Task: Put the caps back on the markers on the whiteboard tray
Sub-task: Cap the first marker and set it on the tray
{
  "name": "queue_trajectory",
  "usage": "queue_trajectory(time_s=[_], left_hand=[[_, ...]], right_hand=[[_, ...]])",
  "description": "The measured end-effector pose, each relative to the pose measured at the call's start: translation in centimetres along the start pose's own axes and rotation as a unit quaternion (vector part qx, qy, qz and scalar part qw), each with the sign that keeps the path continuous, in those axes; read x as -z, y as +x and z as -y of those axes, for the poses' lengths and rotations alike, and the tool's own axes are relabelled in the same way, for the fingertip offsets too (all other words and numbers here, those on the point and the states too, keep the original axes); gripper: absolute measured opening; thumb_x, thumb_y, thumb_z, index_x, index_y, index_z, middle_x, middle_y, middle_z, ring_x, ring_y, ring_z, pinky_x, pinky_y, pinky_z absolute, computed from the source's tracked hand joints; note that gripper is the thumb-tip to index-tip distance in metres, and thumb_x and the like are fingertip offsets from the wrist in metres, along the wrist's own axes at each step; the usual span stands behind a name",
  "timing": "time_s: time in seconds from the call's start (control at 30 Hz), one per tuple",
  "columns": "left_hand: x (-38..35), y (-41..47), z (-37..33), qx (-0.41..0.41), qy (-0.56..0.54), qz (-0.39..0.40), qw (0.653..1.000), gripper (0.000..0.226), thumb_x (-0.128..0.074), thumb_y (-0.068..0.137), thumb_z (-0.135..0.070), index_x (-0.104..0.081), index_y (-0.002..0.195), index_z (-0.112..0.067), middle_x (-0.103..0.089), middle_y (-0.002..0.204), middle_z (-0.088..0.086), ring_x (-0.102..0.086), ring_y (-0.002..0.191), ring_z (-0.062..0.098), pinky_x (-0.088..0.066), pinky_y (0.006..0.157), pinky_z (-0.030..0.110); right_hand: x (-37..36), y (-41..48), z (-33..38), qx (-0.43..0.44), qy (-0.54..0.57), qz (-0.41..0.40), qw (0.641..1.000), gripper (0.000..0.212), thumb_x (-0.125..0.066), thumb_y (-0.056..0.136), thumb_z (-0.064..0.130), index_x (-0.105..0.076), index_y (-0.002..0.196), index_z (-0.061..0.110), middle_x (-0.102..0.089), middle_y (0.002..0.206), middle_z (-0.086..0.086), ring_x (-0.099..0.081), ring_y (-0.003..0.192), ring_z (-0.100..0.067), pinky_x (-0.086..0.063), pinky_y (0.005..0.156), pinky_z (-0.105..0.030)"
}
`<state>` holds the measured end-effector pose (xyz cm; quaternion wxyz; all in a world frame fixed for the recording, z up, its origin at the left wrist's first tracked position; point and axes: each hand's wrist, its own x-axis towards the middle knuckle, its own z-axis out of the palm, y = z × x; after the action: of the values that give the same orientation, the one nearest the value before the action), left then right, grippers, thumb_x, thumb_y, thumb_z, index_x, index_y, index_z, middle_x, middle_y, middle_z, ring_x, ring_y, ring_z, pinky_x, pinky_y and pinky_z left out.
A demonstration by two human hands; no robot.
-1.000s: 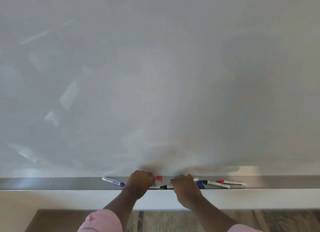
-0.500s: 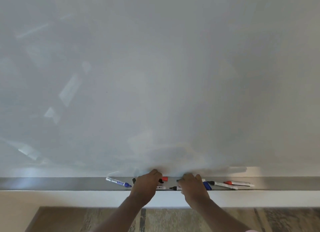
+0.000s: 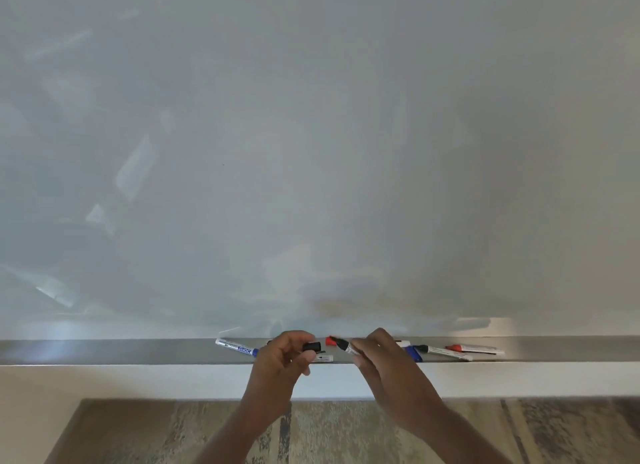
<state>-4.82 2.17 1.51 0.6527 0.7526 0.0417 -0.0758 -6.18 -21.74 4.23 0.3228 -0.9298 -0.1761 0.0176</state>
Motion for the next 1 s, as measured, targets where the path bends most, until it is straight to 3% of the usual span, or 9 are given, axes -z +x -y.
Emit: queue_trajectory(time_s=[0.1,0.27,0.5,0.6,0.67,0.77,0.9,1.0], left_hand=[[0.2,-0.2,-1.3,0.005,-0.059,-0.001,0.998,0.032,-0.076,0.093,0.0,-0.082,0.097,-0.031,-0.082,0.086,0.005,-0.068,0.069,0.013,-0.053,0.059,0.02],[0.8,-0.5,-2.7,-0.007,-0.074,0.013,0.997,0.028,-0.077,0.093,-0.003,-0.084,0.102,-0.029,-0.083,0.086,-0.001,-0.068,0.071,0.008,-0.057,0.065,0.022],[0.3,-1.6,-3.3,-0.015,-0.072,0.041,0.997,0.033,-0.076,0.092,0.001,-0.086,0.102,-0.029,-0.081,0.08,0.001,-0.066,0.071,0.009,-0.056,0.068,0.022],[0.3,-2.2,-3.4,-0.012,-0.093,0.031,0.995,0.026,-0.08,0.087,-0.009,-0.086,0.104,-0.027,-0.082,0.081,0.007,-0.07,0.072,0.009,-0.058,0.071,0.021],[0.2,-2.5,-3.1,-0.002,-0.108,0.018,0.994,0.027,-0.08,0.087,-0.003,-0.086,0.104,-0.023,-0.082,0.081,0.013,-0.073,0.073,0.014,-0.06,0.072,0.023],[0.3,-2.8,-2.5,0.028,-0.113,-0.008,0.993,0.025,-0.08,0.087,0.001,-0.087,0.098,-0.02,-0.083,0.083,0.018,-0.078,0.074,0.021,-0.063,0.073,0.025],[0.6,-3.5,-1.8,0.038,-0.126,-0.011,0.991,0.02,-0.085,0.077,-0.018,-0.088,0.096,-0.018,-0.084,0.084,0.016,-0.079,0.074,0.02,-0.062,0.072,0.023],[0.7,-3.9,-0.7,0.052,-0.119,-0.025,0.991,0.019,-0.085,0.081,-0.004,-0.089,0.093,-0.018,-0.083,0.081,0.02,-0.079,0.073,0.025,-0.064,0.076,0.032]], right_hand=[[0.9,-0.2,1.2,0.012,-0.068,0.001,0.998,0.024,-0.045,0.105,0.036,-0.054,0.126,0.036,-0.049,0.108,0.018,-0.052,0.081,-0.001,-0.034,0.064,-0.009],[1.7,-0.2,2.4,0.011,-0.108,-0.016,0.994,0.026,-0.052,0.102,0.032,-0.056,0.128,0.036,-0.055,0.112,0.014,-0.051,0.087,-0.004,-0.043,0.081,-0.021],[1.9,-0.6,3.6,0.017,-0.122,-0.017,0.992,0.028,-0.067,0.094,0.026,-0.059,0.119,0.034,-0.056,0.104,0.013,-0.054,0.082,-0.006,-0.039,0.073,-0.024],[1.7,-0.8,3.8,0.012,-0.117,-0.004,0.993,0.029,-0.071,0.09,0.027,-0.059,0.116,0.034,-0.057,0.101,0.013,-0.057,0.081,-0.006,-0.035,0.069,-0.021],[1.5,-0.8,3.7,0.01,-0.105,0.001,0.994,0.028,-0.07,0.091,0.027,-0.059,0.115,0.033,-0.057,0.102,0.014,-0.057,0.083,-0.005,-0.035,0.067,-0.018],[0.9,-0.6,3.5,-0.001,-0.067,0.002,0.998,0.018,-0.063,0.095,0.029,-0.061,0.113,0.032,-0.054,0.105,0.018,-0.052,0.094,-0.002,-0.037,0.075,-0.015],[0.2,-0.6,3.4,-0.005,-0.032,0.005,0.999,0.016,-0.061,0.094,0.026,-0.064,0.109,0.032,-0.052,0.103,0.023,-0.047,0.097,0.001,-0.037,0.081,-0.014],[-0.5,-0.8,3.4,-0.01,-0.019,0.017,1.0,0.017,-0.064,0.095,0.023,-0.067,0.11,0.031,-0.057,0.105,0.019,-0.048,0.097,0.002,-0.038,0.083,-0.015]])
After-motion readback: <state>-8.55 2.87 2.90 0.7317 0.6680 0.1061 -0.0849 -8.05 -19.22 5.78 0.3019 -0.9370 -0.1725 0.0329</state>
